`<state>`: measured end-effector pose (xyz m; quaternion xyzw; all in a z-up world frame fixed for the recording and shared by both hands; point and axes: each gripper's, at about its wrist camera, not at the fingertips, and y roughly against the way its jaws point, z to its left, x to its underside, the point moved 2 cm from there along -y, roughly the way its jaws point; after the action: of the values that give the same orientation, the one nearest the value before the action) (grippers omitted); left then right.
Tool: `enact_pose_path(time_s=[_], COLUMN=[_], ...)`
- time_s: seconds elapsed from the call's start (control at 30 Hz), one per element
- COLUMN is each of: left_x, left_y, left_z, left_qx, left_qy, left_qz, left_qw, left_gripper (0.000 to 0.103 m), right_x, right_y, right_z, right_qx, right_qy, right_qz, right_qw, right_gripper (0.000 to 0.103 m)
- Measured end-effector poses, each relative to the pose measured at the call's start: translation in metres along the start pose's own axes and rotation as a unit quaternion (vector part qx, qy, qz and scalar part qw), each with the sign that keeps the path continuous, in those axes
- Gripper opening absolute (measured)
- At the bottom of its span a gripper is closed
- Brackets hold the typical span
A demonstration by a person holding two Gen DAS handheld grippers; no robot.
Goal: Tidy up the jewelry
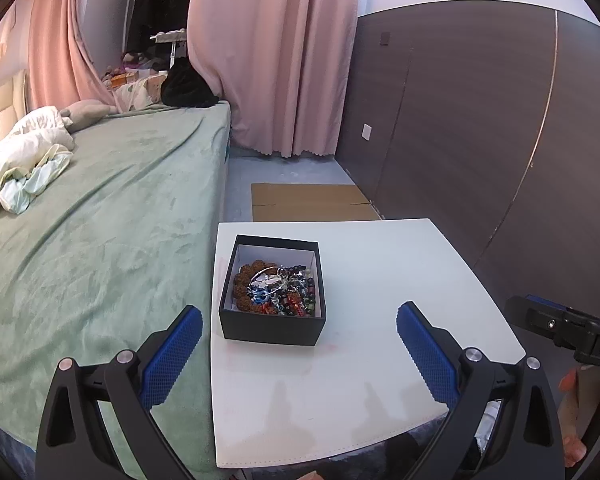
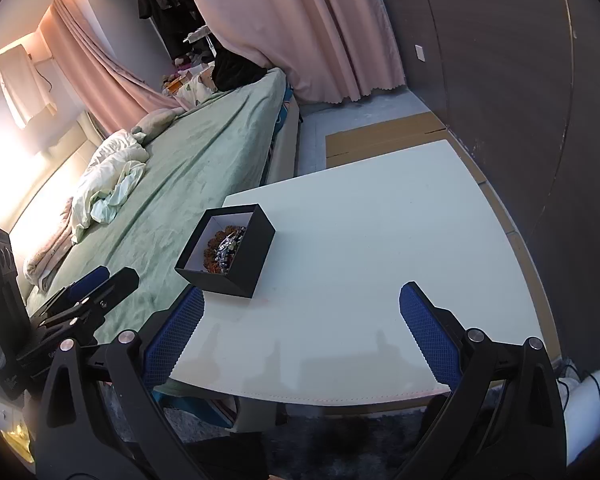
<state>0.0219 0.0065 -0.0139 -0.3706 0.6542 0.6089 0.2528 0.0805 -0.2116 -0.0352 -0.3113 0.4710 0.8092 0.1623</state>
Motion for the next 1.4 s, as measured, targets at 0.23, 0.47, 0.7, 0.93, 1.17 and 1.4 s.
enact_pose_path(time_s=[0.23,0.47,0.7,0.93,1.17,1.4], left_x=[-0.0001,-0.0007,-0.0015,-0.0018,-0.0018,-0.0014], left_y=[0.0006,0.0027,0.0034,0.0038,0.0037,0.0041], left_z=[-0.0032,-0.0036,-0.0038,-0.0038,-0.0045,-0.0078], left_qx=[-0.01,-0.013,-0.013,-0.012,-0.013,-0.017], left_qy=[-0.009,-0.01,-0.012,-0.011,-0.012,-0.021], left_qz=[-0.003,-0.007,-0.007,-0.007,-0.008,-0.011], left_qw=[0.9999,0.9998,0.9998,0.9998,0.9998,0.9996], left_gripper=[0.095,0.095,0.095,0.095,0.095,0.095], right_x=[-0.0003,-0.0003,-0.0004,-0.0015,-0.0022,-0.0023], right_y=[-0.0001,0.0,0.0001,0.0007,0.0019,0.002], right_z=[-0.0005,-0.0007,-0.001,-0.0027,-0.0041,-0.0041], right_qx=[0.0,0.001,0.001,0.002,0.001,0.001], right_qy=[0.0,0.0,0.0,0.0,-0.002,-0.002], right_qz=[0.0,0.0,0.0,0.0,-0.001,0.0], right_qw=[1.0,1.0,1.0,1.0,1.0,1.0], right_gripper=[0.098,0.098,0.098,0.098,0.098,0.098])
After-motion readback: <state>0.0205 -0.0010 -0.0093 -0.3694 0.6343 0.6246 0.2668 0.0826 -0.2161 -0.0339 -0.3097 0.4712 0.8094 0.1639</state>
